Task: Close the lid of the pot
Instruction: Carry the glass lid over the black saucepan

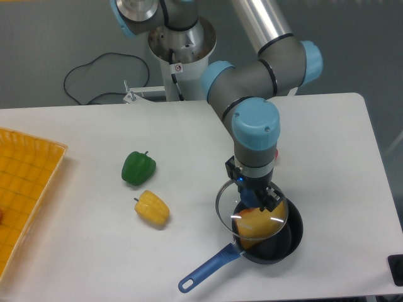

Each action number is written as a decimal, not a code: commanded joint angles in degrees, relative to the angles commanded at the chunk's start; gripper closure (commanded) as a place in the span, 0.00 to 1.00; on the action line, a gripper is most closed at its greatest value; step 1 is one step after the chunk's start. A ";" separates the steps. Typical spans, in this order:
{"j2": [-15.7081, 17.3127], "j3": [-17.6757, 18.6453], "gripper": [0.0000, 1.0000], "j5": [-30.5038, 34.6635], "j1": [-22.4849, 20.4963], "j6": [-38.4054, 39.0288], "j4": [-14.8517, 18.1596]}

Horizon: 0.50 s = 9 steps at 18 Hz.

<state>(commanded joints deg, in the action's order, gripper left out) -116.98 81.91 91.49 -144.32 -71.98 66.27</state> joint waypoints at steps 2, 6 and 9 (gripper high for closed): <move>-0.62 -0.96 0.71 -0.17 0.00 0.26 -0.44; -1.06 -2.02 0.71 -0.26 -0.17 0.44 -0.27; -1.67 -2.37 0.71 -0.17 -0.26 0.44 -0.35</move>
<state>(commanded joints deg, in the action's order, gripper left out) -118.65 79.54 91.32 -144.58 -71.54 65.92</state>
